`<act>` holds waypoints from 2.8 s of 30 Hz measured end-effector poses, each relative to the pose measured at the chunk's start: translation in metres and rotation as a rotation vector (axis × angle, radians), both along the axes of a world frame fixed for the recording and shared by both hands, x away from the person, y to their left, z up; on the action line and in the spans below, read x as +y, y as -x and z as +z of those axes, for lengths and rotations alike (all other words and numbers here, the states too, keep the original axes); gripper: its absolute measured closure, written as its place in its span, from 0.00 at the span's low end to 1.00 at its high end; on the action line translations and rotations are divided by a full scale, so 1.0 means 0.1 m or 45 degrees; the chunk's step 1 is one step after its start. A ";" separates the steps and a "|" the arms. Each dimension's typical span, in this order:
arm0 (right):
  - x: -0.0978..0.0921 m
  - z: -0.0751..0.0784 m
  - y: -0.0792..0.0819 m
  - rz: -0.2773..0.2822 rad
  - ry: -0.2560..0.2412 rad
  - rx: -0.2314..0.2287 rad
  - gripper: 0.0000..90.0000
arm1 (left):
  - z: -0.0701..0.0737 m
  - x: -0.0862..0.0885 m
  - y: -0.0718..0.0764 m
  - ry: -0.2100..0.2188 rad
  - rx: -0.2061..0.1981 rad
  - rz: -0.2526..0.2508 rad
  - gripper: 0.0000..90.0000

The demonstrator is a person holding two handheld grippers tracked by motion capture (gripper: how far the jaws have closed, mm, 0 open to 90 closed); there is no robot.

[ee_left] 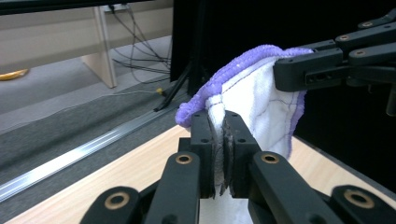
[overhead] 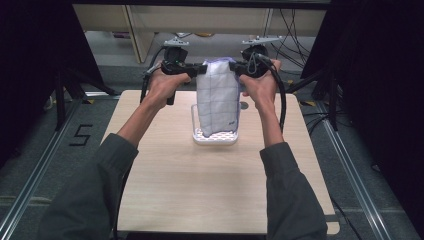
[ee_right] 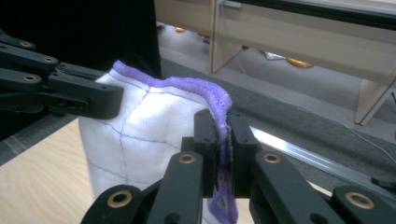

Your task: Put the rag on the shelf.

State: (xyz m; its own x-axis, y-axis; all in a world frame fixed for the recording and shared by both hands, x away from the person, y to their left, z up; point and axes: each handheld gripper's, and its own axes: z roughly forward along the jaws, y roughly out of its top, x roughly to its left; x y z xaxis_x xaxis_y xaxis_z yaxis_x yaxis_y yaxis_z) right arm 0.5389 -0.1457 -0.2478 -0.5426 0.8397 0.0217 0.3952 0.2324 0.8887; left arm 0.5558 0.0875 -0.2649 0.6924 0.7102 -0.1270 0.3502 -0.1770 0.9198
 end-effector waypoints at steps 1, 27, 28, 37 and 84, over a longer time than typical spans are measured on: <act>0.02 -0.02 -0.04 -0.006 0.000 0.010 0.94 | 0.00 0.00 0.00 0.000 0.000 0.000 0.93; 0.21 -0.70 -0.61 -0.079 0.152 0.241 0.94 | -0.72 -0.06 -0.45 -0.158 0.097 0.078 0.93; 0.21 -0.72 -0.61 -0.081 0.160 0.245 0.94 | -0.74 -0.06 -0.45 -0.168 0.102 0.077 0.93; 0.17 -0.91 -0.64 -0.063 0.167 0.316 0.93 | -0.93 -0.06 -0.47 -0.161 0.171 0.066 0.92; -0.37 -0.67 -0.13 -0.081 -0.009 0.192 0.50 | -0.64 0.57 0.17 -0.006 0.272 0.027 0.33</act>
State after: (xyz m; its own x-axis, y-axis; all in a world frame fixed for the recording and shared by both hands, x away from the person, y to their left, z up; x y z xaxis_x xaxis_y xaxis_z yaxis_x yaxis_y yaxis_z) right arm 0.5515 -0.1825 -0.3147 -0.4788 0.8716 0.1051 0.5378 0.1966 0.8199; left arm 0.5390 0.1448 -0.3286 0.6348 0.7255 -0.2657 0.5408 -0.1716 0.8234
